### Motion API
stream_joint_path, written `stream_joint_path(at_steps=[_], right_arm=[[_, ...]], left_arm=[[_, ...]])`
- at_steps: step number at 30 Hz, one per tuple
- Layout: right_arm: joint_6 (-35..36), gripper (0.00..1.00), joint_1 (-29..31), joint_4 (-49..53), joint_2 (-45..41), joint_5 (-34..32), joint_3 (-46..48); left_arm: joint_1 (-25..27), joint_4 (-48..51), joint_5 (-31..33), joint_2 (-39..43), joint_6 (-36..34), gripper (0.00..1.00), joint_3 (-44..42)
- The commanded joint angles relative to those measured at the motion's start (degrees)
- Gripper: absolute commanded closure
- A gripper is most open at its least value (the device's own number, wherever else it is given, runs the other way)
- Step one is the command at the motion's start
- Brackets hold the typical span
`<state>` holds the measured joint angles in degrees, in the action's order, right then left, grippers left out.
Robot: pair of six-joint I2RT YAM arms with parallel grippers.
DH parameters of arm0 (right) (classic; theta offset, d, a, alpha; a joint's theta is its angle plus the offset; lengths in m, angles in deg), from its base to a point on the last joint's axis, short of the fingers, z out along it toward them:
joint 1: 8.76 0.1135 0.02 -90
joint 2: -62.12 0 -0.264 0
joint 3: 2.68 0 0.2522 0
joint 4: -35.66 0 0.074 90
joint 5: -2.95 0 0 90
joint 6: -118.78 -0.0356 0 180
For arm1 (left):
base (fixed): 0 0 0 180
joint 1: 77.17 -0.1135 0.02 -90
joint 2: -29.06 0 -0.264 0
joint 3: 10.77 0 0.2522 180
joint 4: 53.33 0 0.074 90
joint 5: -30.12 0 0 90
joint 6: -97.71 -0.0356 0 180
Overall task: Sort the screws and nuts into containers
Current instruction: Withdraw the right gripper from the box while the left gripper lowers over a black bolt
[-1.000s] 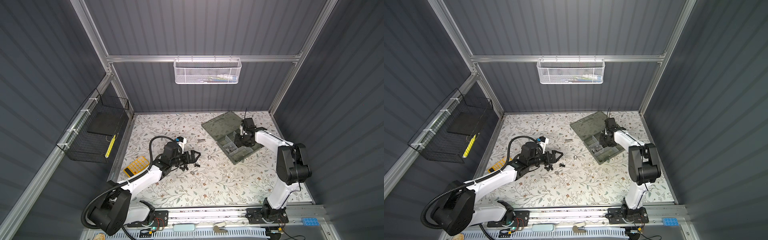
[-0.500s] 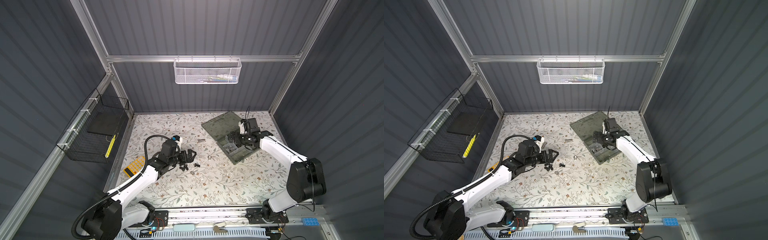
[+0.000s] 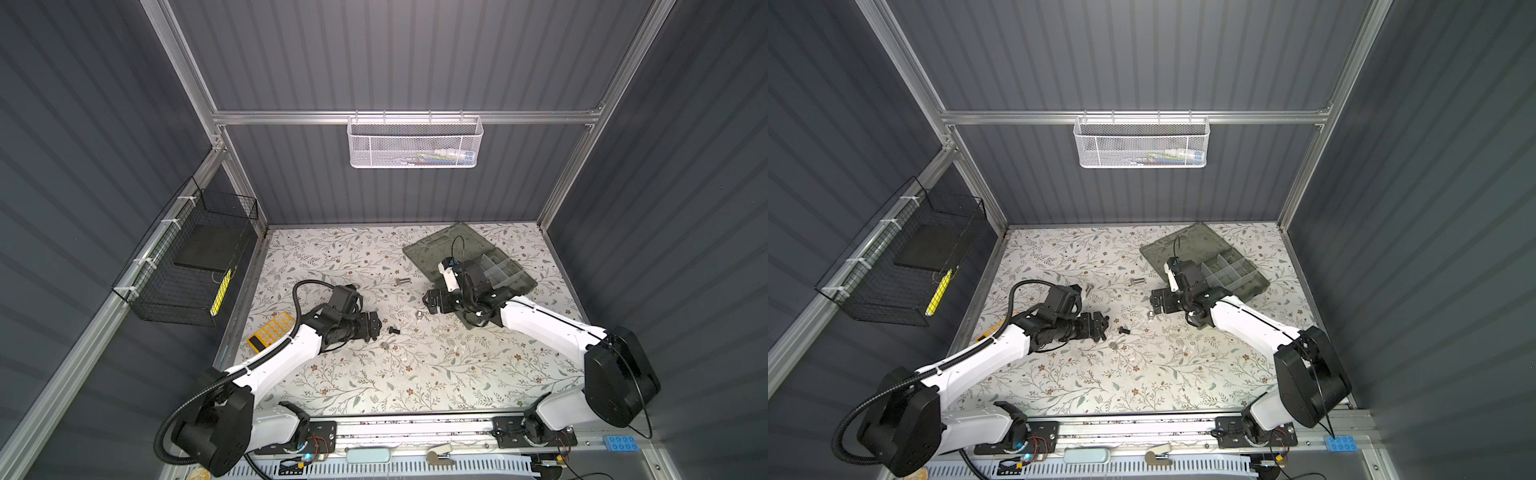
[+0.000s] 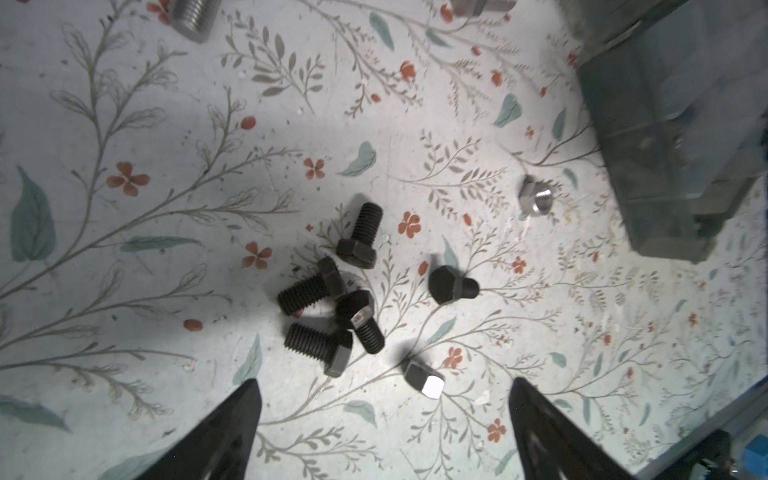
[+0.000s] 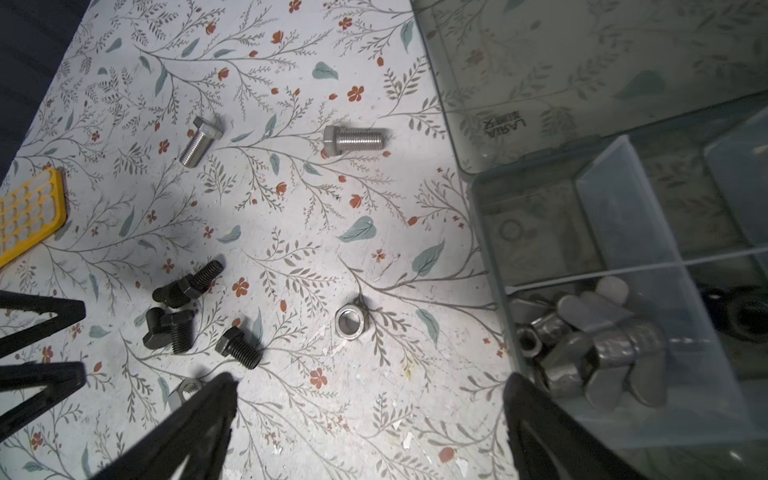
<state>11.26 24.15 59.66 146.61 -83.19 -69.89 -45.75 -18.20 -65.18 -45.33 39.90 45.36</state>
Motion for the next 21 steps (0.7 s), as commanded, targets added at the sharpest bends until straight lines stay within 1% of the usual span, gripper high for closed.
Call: stream_joint_path(at_steps=[1,5,9,13,17,21], right_arm=[[0.93,0.01,0.98,-5.08,0.3,-1.37,1.61],[0.64,0.01,1.61,-4.81,0.32,-0.97,1.33],[0.29,0.01,1.9,-4.75,0.49,-0.76,1.36],[0.03,0.01,1.99,-4.56,0.56,-0.43,1.29],[-0.06,0.01,2.14,-4.29,0.26,-0.95,1.36],[-0.06,0.01,2.07,-4.32,0.1,-1.26,1.42]], left_arm=[[-0.32,5.03,1.96,-2.75,-1.16,0.17,2.32],[-0.39,6.63,4.92,-6.06,-1.98,0.23,3.83],[-0.39,4.6,5.23,-9.64,-1.86,0.31,6.39],[-0.4,4.56,7.76,-14.07,-2.9,0.36,10.35],[-0.34,4.61,7.81,-17.97,-3.91,0.43,13.23],[-0.31,4.9,8.7,-20.24,-4.67,0.45,14.36]])
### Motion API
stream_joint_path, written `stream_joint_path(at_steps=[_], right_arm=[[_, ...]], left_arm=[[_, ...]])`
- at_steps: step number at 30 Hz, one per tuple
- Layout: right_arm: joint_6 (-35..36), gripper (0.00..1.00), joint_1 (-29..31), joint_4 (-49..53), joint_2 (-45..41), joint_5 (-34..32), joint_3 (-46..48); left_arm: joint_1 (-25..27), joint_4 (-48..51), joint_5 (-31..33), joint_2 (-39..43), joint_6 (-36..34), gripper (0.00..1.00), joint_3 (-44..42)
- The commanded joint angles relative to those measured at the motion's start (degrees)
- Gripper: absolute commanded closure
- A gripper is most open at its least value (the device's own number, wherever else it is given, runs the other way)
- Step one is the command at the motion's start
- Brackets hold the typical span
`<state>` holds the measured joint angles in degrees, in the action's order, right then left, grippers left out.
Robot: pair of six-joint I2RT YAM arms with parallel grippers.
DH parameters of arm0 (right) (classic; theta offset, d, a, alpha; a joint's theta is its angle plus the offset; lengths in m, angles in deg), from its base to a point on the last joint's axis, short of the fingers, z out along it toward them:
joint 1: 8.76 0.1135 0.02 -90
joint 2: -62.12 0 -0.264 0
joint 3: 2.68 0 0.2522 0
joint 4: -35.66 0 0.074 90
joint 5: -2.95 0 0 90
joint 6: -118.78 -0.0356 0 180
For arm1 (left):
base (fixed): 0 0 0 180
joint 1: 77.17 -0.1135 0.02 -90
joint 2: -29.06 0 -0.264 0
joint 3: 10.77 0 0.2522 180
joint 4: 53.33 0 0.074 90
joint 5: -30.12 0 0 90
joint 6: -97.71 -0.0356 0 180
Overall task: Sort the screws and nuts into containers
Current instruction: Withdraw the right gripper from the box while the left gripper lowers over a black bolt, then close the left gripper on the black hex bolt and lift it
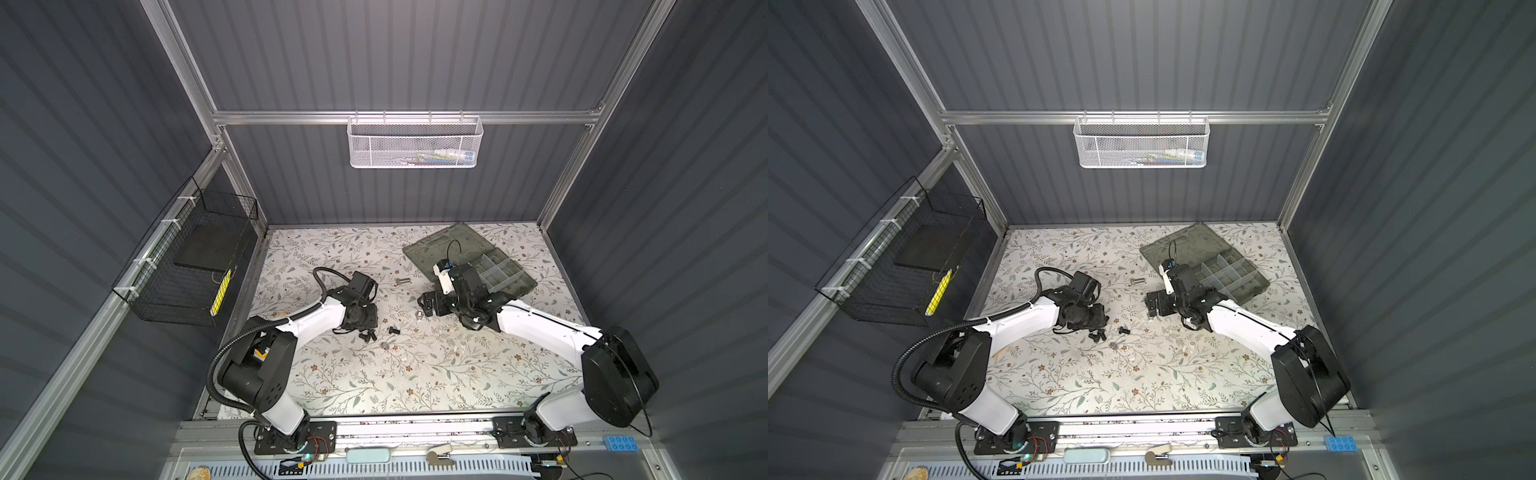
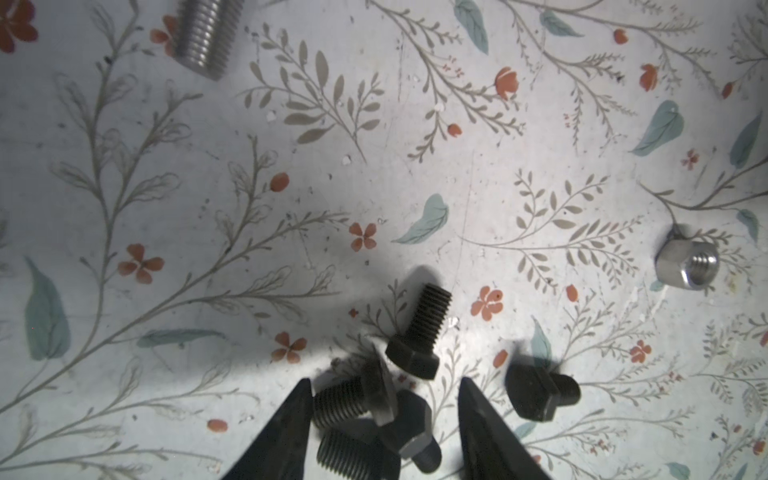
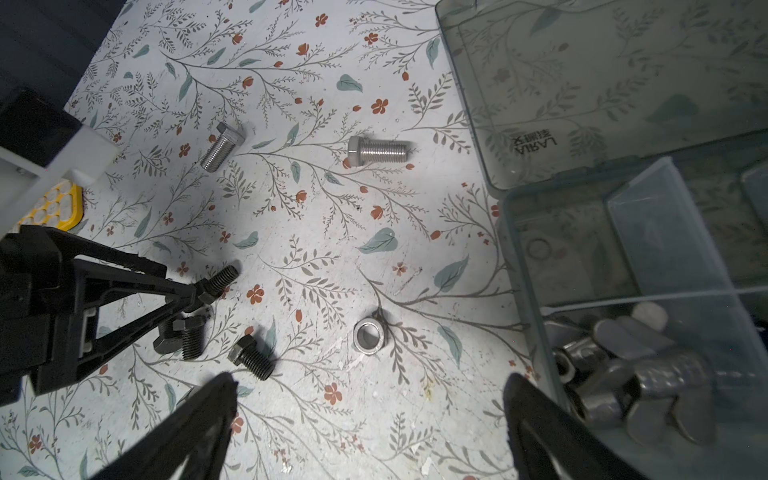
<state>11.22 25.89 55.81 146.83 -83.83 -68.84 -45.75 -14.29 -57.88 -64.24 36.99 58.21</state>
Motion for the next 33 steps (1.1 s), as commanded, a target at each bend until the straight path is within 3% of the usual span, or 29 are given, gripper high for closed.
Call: stream_joint_path(at_steps=[1,14,27,33], right_arm=[[-0.02,0.01,0.26,-0.5,0.05,-0.61,0.31],[-0.13,0.01,0.33,-0.48,1.17,-0.64,0.01],[-0.78,0.01,0.15,0.11,0.65,-3.9,-0.07],[-2.02,0.01,-1.25,-0.57,-0.91,-4.33,1.3]], left_arm=[[-0.35,0.89,1.43,-1.81,-1.93,0.46,1.7],[0.12,0.86,2.64,-8.74,-3.48,0.54,7.52],[1.62,2.67,3.82,-10.14,-4.22,0.59,8.01],[1.89,2.96,3.93,-11.64,-4.46,0.67,8.43]])
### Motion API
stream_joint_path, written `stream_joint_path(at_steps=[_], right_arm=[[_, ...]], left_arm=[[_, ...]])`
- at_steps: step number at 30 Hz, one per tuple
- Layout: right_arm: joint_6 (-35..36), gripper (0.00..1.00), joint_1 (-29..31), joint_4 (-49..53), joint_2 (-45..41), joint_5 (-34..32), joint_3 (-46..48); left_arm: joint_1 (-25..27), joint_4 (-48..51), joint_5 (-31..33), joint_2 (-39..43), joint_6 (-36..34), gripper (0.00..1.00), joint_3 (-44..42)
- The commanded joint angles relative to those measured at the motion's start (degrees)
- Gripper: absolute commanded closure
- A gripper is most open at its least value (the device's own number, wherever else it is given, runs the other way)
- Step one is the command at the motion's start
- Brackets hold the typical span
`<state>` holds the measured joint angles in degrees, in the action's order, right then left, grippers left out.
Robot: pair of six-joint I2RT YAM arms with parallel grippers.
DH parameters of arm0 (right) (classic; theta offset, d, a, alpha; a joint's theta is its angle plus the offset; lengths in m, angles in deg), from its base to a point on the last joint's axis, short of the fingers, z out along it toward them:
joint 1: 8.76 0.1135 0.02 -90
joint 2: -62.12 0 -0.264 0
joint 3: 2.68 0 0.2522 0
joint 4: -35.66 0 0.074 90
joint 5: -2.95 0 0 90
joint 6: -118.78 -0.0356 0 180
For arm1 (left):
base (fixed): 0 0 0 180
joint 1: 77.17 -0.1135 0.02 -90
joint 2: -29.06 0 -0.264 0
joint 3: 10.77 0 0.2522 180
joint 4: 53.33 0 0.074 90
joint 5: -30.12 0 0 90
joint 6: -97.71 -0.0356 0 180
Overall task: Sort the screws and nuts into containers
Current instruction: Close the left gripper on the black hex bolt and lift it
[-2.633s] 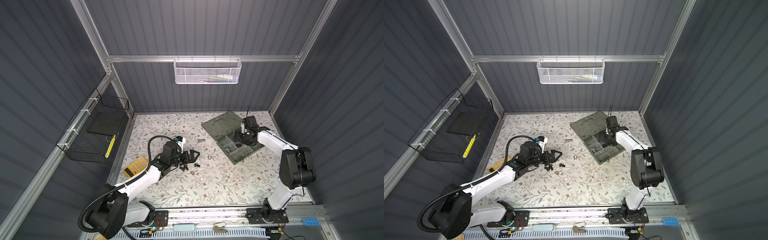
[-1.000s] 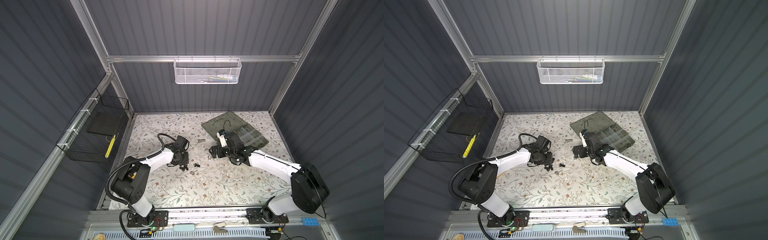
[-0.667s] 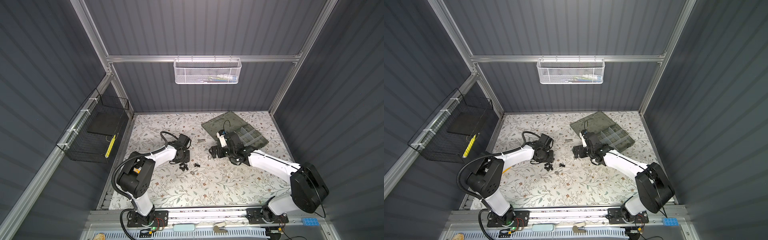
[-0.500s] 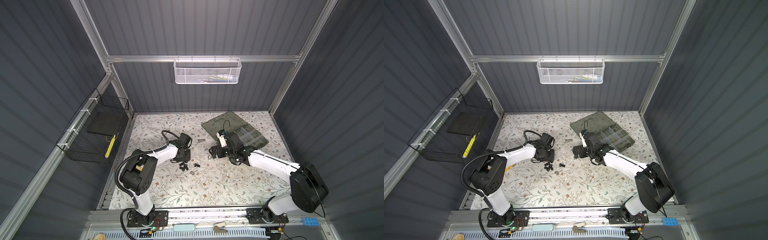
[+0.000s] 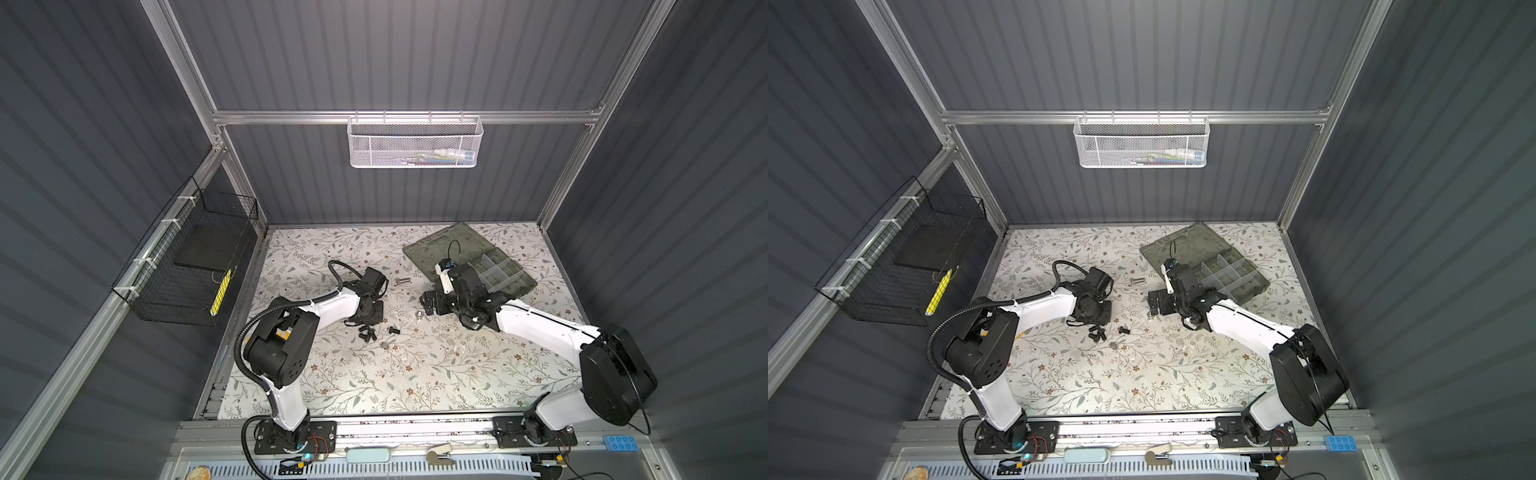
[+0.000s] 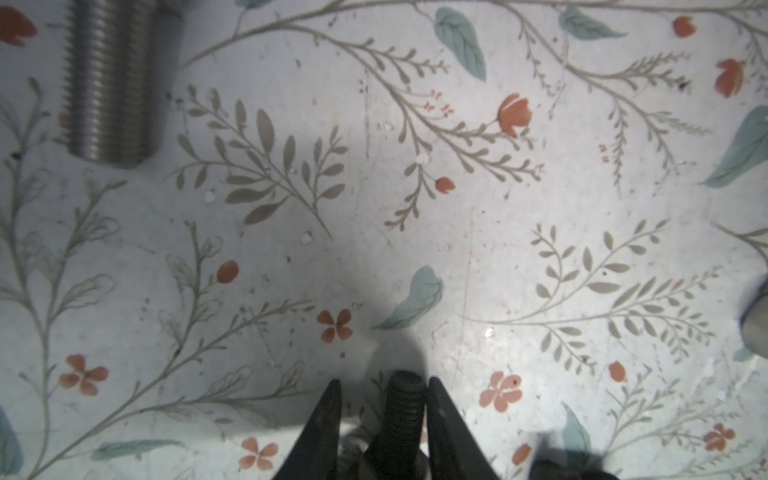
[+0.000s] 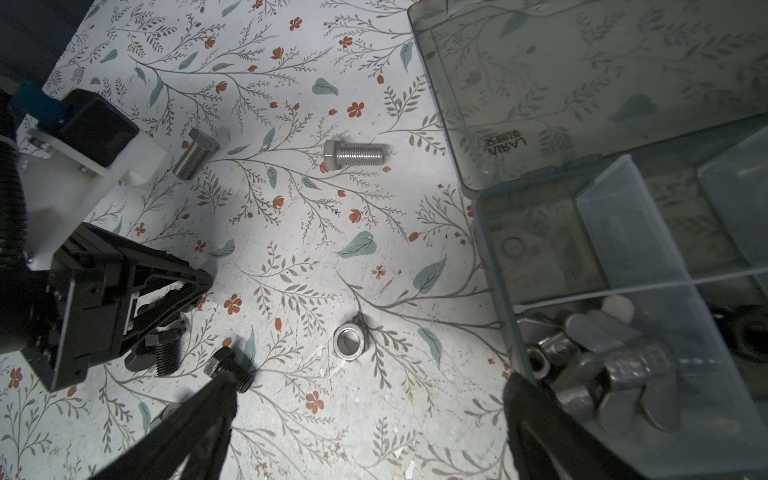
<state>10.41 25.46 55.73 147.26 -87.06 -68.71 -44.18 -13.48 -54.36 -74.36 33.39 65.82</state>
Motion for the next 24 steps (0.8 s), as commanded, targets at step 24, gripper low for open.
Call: stream_joint_path(at_steps=[24], right_arm=[[-3.86,0.01,-4.01,-2.5,-4.93,-0.84,4.18]], left_arm=[[0.32,3.18,0.43,-2.36,-1.96,0.84,2.91]])
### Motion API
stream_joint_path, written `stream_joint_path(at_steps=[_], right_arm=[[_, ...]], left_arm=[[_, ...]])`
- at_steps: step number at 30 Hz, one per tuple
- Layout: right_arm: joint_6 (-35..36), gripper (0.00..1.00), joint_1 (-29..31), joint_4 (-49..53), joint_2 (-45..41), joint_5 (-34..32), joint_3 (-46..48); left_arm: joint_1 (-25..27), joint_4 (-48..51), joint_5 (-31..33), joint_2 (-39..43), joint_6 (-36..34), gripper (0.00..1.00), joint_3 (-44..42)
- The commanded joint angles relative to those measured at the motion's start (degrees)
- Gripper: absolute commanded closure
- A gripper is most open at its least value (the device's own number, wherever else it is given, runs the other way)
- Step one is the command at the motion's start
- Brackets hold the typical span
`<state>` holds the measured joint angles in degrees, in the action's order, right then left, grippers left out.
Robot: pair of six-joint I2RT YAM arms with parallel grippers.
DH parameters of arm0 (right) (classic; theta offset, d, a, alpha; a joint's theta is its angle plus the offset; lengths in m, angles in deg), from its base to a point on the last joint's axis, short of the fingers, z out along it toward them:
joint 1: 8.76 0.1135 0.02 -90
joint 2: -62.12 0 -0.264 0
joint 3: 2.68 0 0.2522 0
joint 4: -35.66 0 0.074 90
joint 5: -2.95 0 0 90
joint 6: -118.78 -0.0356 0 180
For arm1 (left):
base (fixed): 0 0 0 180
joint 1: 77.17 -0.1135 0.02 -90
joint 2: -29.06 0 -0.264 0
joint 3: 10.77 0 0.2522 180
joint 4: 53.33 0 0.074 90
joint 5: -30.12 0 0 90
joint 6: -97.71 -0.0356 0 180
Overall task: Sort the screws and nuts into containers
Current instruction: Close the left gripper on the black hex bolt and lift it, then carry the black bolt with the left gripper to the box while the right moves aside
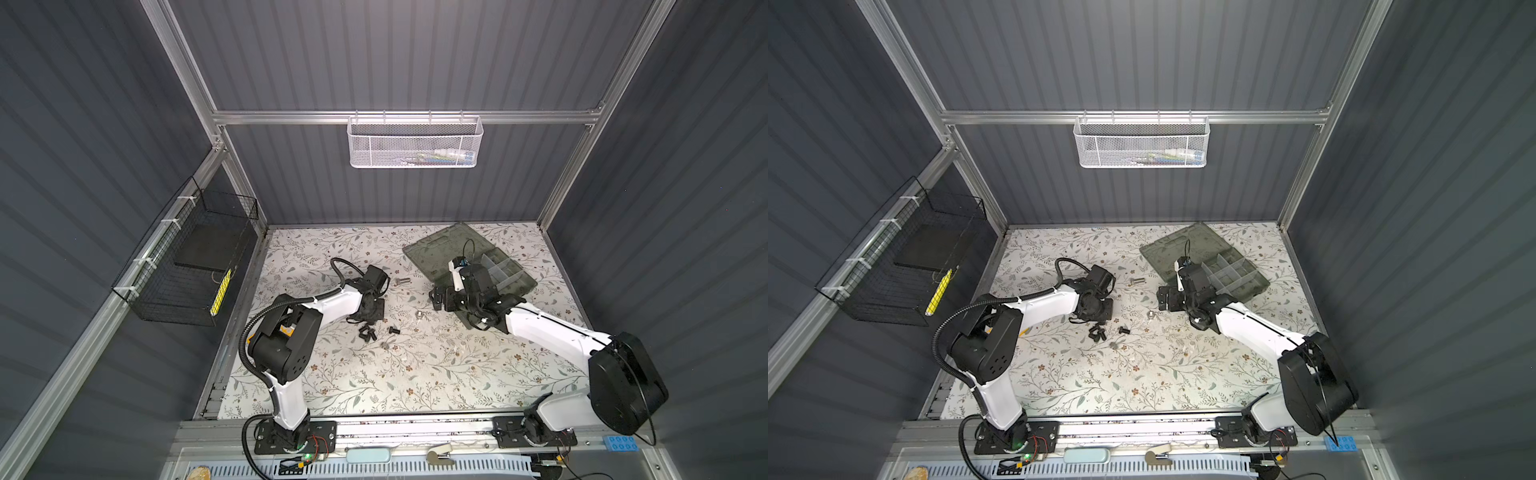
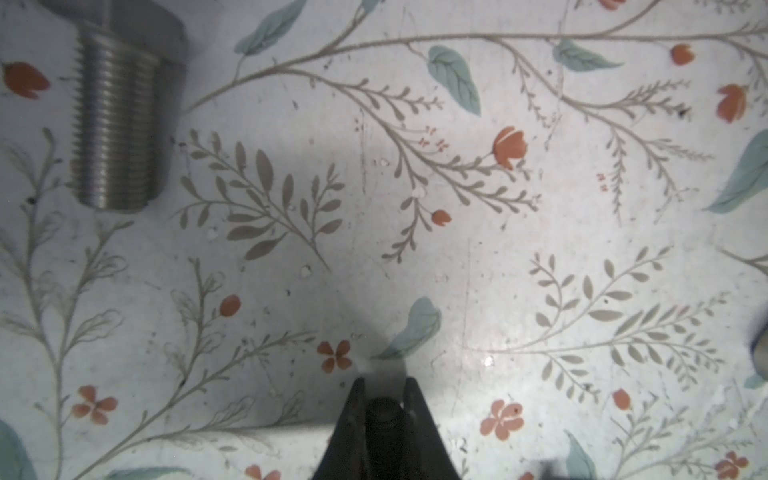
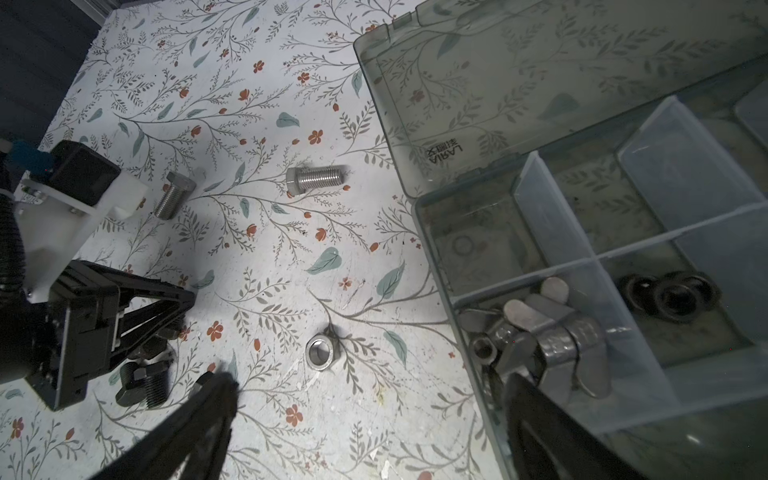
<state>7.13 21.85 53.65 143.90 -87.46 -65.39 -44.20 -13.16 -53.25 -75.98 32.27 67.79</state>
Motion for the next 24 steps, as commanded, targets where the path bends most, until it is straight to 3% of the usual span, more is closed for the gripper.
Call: stream_joint_path(at_steps=[1,11,24], right_arm=[[-0.73,0.01,-0.49,-0.6,-1.72,-0.42,1.04],[-2.4,0.01,-2.44,-2.15,-4.51,-0.3,3.22],[-4.72,0.01,-5.4,-4.24,-9.06,-0.88,6.74]], left_arm=[[0.34,2.75,-1.27,-0.32,-0.83,0.84,1.15],[0.6,2.57,-4.94,2.76,-1.0,0.85,3.51],[3.01,3.63,-5.23,2.93,-0.91,0.86,9.03]])
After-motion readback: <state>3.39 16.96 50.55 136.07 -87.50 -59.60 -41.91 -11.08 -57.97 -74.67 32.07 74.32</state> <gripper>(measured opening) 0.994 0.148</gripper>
